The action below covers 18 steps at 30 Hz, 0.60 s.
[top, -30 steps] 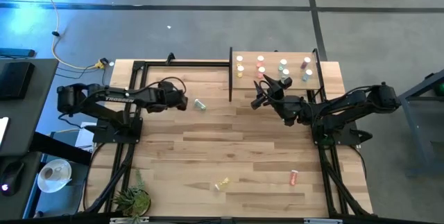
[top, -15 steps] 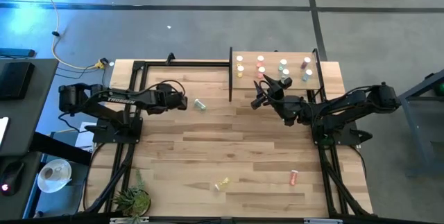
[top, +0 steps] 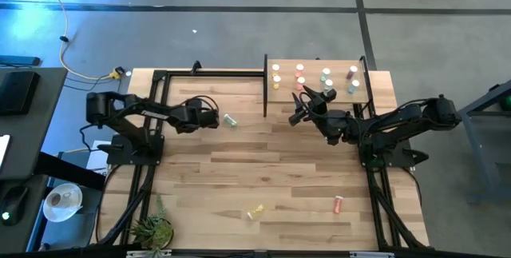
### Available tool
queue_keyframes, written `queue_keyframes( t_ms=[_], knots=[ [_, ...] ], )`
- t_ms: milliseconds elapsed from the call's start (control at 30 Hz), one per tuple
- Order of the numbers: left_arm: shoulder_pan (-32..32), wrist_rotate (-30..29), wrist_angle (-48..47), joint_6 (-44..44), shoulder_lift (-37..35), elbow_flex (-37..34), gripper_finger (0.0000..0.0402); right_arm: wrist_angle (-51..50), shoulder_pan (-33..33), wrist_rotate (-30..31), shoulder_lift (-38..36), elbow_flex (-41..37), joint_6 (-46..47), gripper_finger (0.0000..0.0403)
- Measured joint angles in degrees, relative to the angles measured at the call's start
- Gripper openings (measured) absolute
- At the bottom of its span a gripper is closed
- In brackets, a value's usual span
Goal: Pick and place medicine bottles onto shelf by color
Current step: Put the blue pill bottle on the shelf aligned with the other blue pill bottle
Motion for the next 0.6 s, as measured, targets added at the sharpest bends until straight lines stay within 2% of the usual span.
queue_keyframes(
  t_ms=[233,400,600],
  knots=[
    [1.36,-1.46,0.44,0.28,2.84,0.21,0.0209,0.0,0.0,-0.04,-0.01,0.0,0.0,0.0204],
    [1.38,-2.12,0.63,4.84,2.79,0.15,0.0205,0.02,0.0,-0.26,0.0,0.0,0.0,0.0204],
    [1.45,-0.54,0.96,11.94,2.79,0.2,0.0159,0.1,0.0,-0.37,0.01,0.0,0.0,0.0204]
  ],
)
